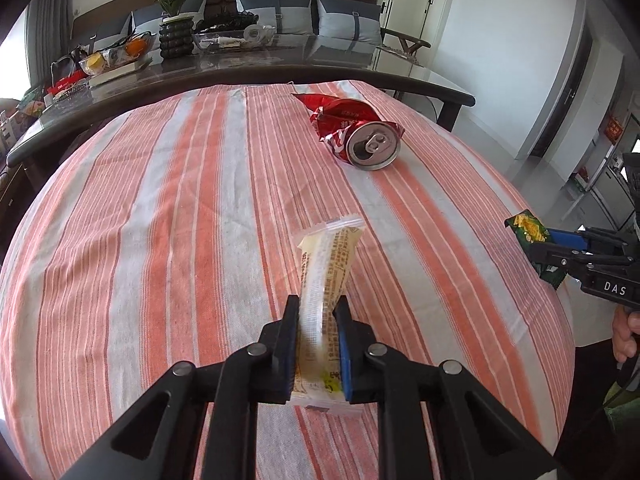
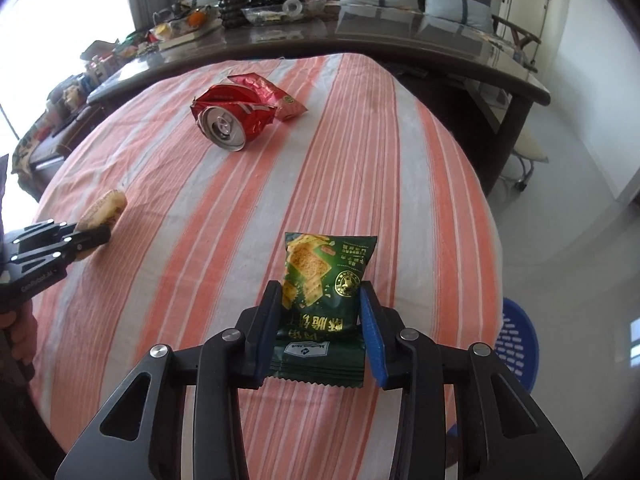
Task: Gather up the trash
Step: 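Grasp the green snack packet with the right tool while the left tool carries the bread wrapper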
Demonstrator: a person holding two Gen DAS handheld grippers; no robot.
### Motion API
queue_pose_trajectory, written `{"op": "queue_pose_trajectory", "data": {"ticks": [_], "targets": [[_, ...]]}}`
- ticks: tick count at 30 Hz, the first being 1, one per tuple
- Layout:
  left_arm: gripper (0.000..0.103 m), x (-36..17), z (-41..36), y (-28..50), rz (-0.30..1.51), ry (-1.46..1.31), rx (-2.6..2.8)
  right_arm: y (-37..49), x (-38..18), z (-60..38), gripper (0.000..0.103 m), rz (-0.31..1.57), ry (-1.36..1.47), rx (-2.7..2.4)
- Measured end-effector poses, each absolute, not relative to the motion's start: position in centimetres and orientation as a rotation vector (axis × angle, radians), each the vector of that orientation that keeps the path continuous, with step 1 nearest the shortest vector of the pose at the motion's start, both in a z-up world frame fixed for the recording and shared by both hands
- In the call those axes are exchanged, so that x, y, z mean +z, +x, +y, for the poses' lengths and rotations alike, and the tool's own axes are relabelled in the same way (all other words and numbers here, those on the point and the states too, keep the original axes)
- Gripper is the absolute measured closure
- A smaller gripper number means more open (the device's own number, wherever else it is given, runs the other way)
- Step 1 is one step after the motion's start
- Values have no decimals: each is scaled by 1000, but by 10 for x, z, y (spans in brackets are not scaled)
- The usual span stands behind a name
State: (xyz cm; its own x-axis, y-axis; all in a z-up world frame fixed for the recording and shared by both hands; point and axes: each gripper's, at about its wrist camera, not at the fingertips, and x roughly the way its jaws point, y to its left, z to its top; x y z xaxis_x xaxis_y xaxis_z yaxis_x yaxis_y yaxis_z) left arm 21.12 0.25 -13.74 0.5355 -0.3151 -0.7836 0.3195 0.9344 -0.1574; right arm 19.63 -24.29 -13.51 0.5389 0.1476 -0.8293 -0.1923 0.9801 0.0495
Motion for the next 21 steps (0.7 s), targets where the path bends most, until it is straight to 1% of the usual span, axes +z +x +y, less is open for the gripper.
{"op": "queue_pose_trajectory", "data": {"ticks": [13, 21], "targets": [[86, -117, -67, 185, 909, 57, -428, 176, -131, -282, 65, 965, 52, 251], [86, -93, -144, 178, 899, 69, -555, 168, -116, -339, 64, 920, 108, 187]]}}
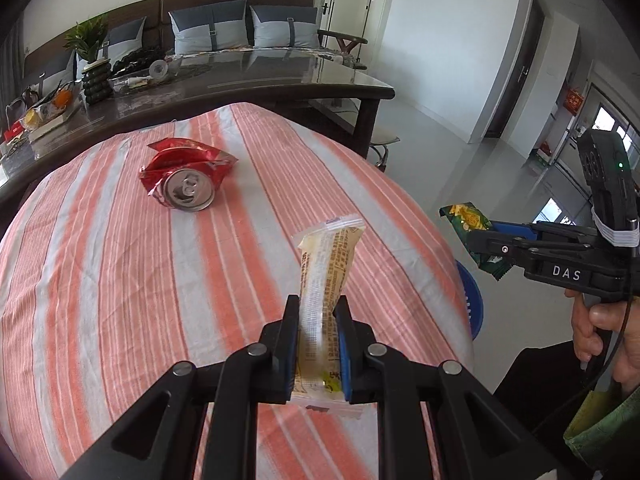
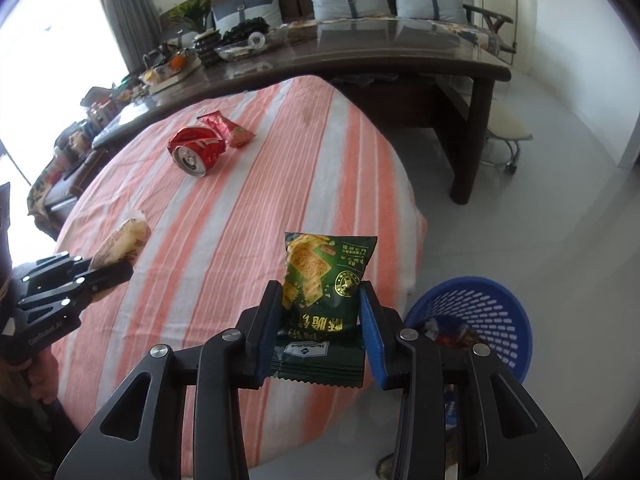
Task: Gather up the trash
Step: 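Grasp the green snack packet with the right tool while the left tool carries the bread wrapper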
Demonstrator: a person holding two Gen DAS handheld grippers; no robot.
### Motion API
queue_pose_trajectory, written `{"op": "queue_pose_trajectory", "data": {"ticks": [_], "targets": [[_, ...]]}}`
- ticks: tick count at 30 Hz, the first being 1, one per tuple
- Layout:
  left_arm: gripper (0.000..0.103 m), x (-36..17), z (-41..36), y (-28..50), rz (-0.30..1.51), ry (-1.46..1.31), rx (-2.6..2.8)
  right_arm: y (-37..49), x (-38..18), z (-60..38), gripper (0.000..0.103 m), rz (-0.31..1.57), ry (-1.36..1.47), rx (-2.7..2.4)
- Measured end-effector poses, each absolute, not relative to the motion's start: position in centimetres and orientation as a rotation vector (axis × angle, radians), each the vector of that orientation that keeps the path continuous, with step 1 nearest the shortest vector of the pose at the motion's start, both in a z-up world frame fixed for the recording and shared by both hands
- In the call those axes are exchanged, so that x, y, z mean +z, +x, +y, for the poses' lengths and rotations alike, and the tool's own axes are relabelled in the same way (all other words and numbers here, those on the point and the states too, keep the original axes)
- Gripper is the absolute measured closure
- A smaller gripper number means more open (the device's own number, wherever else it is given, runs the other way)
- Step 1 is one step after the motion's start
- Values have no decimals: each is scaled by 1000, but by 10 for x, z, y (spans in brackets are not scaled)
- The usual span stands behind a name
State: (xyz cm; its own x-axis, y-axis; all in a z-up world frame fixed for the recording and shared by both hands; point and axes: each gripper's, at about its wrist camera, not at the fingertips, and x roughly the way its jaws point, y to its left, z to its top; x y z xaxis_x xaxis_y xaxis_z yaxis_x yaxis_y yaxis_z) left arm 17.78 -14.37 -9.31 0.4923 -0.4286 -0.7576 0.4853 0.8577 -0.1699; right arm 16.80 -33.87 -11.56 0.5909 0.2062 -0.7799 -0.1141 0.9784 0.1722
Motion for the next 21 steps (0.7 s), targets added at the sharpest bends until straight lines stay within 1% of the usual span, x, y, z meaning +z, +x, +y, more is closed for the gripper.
{"op": "queue_pose_trajectory", "data": {"ticks": [5, 10, 15, 21], "targets": [[86, -89, -211, 176, 914, 86, -665, 159, -114, -395, 64, 911, 142, 85], [86, -97, -278, 179, 963, 88, -769, 153, -128, -449, 64, 951, 171, 0], [86, -117, -337, 183, 1014, 110, -827, 151, -151, -495, 64, 996, 208, -65], [86, -150, -386, 192, 1068, 142, -858, 157, -177, -535, 64, 1026, 258, -97]]}}
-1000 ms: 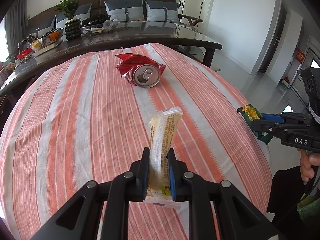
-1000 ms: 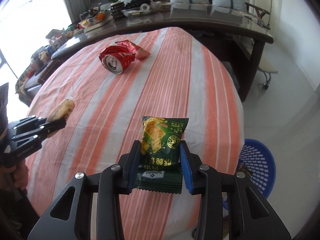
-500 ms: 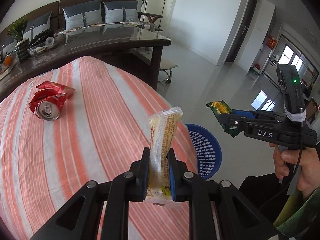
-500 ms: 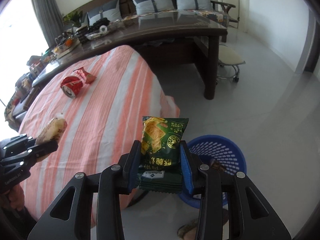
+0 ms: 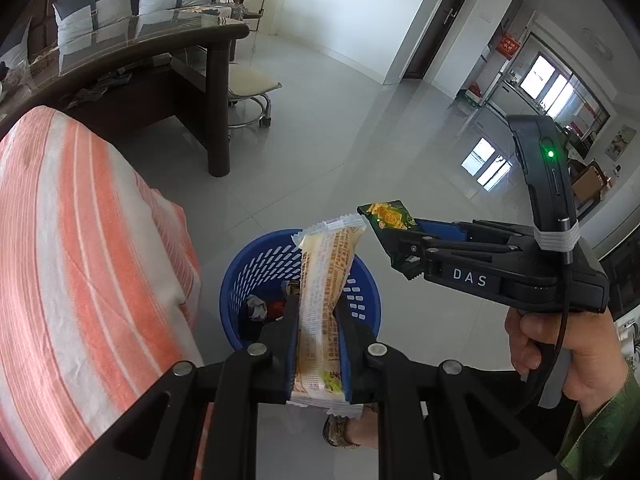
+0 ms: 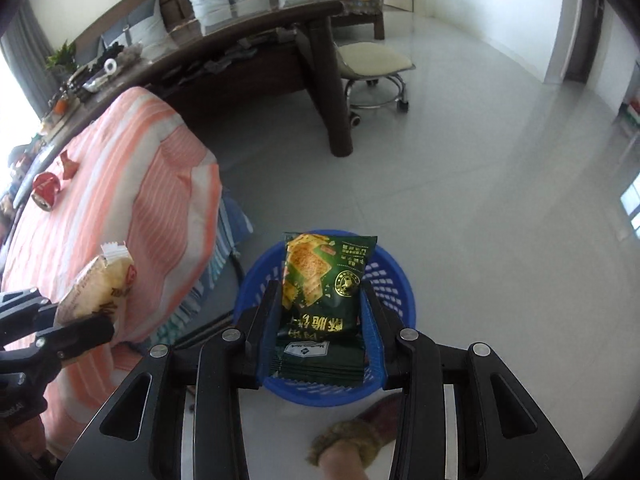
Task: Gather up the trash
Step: 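Grasp the green snack packet with the right tool while the left tool carries the bread wrapper, then open both tools over the blue wastebasket to drop wrapper and packet, then return to the table and grasp the crushed red soda can with the left tool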
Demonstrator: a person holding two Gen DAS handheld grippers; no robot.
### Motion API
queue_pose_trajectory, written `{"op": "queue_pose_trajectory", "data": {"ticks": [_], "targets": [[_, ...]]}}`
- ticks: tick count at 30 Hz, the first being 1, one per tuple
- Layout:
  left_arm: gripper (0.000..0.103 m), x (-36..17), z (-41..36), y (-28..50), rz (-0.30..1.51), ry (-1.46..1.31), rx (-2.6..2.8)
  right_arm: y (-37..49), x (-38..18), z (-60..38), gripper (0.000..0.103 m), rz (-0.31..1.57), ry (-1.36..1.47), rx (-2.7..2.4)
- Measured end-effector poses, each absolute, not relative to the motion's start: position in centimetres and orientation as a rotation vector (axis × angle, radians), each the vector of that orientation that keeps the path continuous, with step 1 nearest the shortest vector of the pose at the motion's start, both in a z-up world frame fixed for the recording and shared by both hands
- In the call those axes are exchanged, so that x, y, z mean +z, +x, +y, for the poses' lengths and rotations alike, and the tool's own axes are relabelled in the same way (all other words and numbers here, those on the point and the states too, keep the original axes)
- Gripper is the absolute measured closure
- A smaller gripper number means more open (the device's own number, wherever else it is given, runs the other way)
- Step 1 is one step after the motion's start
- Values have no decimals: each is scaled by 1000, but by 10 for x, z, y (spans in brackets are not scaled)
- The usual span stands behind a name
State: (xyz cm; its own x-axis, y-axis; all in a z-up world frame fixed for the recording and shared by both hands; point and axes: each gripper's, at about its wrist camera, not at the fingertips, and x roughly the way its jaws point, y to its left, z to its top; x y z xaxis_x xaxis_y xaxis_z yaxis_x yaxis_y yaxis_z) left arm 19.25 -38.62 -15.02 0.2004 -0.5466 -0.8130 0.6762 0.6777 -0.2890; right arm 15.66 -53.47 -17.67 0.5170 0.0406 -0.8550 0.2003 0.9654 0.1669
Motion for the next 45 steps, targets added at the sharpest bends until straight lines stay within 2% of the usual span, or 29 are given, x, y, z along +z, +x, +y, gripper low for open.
{"op": "queue_pose_trajectory", "data": {"ticks": [9, 10, 11, 13, 19, 24, 26, 37, 45], "targets": [[85, -189, -425, 212, 1091, 162, -846, 168, -206, -565, 62, 1062, 347, -76], [79, -192, -426, 214, 1088, 166, -845, 169, -209, -567, 60, 1063, 361, -68], [60, -196, -429, 216, 1093, 173, -842, 170, -213, -568, 58, 1065, 372, -63], [42, -200, -430, 219, 1081, 174, -825, 172, -218, -571, 49, 1071, 392, -56], [42, -184, -418, 214, 1051, 138, -813, 165, -206, -577, 38, 1017, 370, -84], [41, -153, -384, 194, 967, 151, -779, 158, -187, -574, 18, 947, 334, -124], [41, -143, -363, 184, 937, 185, -721, 158, -176, -565, 13, 913, 301, -136], [41, -132, -239, 180, 902, 199, -422, 156, -129, -450, 9, 748, 119, 38], [41, -132, -181, 188, 900, 167, -342, 165, -134, -363, 9, 731, 14, 180]]}}
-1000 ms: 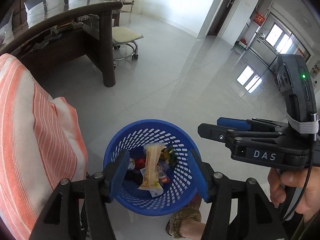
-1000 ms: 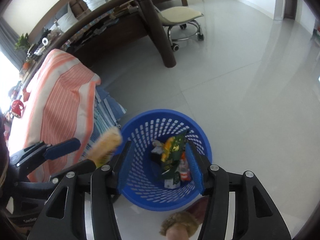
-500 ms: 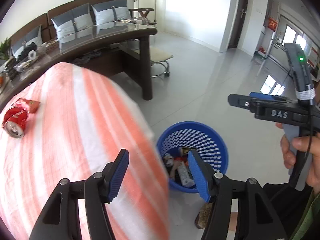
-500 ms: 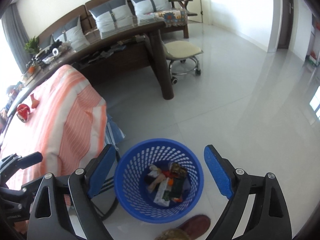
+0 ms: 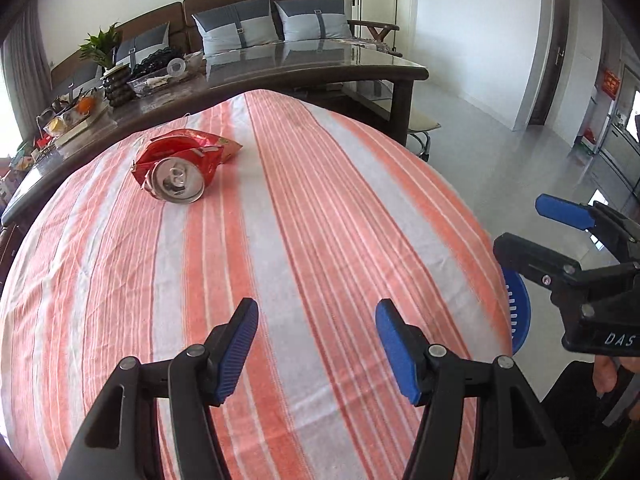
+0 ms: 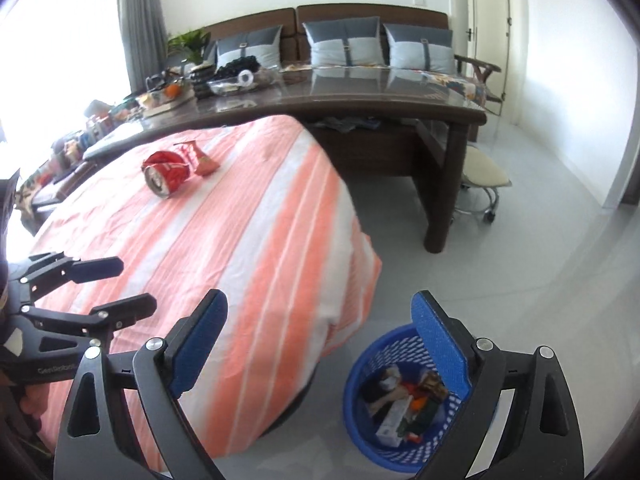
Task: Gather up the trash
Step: 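Return to the table and grasp the crushed red soda can with the left tool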
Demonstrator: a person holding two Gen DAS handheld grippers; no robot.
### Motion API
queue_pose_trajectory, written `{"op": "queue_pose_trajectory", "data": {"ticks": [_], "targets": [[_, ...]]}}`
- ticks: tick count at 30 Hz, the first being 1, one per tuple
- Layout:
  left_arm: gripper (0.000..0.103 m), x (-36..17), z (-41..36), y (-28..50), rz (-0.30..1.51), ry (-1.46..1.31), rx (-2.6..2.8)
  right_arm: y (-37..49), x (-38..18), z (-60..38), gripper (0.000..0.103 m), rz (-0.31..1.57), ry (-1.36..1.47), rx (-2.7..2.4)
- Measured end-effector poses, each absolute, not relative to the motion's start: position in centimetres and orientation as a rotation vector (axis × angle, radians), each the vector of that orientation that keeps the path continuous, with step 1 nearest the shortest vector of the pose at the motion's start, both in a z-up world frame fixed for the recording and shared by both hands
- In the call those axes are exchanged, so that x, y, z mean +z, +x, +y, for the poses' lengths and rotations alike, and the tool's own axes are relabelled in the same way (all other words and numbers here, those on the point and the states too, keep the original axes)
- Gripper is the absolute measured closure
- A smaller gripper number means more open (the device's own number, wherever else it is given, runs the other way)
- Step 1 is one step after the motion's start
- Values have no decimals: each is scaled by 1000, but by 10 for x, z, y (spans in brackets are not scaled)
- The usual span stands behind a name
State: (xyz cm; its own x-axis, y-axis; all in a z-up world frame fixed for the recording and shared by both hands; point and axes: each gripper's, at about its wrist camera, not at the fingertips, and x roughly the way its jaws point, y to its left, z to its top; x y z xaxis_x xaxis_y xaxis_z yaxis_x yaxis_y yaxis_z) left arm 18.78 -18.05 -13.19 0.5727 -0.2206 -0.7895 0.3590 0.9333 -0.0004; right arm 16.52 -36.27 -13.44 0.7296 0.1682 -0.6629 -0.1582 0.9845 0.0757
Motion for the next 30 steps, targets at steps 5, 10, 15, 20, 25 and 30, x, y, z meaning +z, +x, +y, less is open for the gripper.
{"op": "queue_pose_trajectory", "data": {"ticks": [5, 10, 15, 20, 25, 30], "targets": [[41, -140, -144, 195, 922, 145, -302, 170, -146, -319, 9, 758, -48, 233], [41, -150, -104, 208, 955, 135, -269, 175, -158, -283, 9, 777, -141, 294], [33, -154, -73, 225, 954, 103, -288, 176, -164, -260, 9, 791, -189, 353], [20, -156, -67, 251, 931, 176, -360, 173, -170, -242, 9, 803, -226, 394], [0, -162, -60, 289, 944, 191, -444, 176, -173, -229, 7, 815, -227, 400], [0, -157, -65, 310, 903, 296, -485, 179, -175, -209, 5, 849, -236, 423]]}}
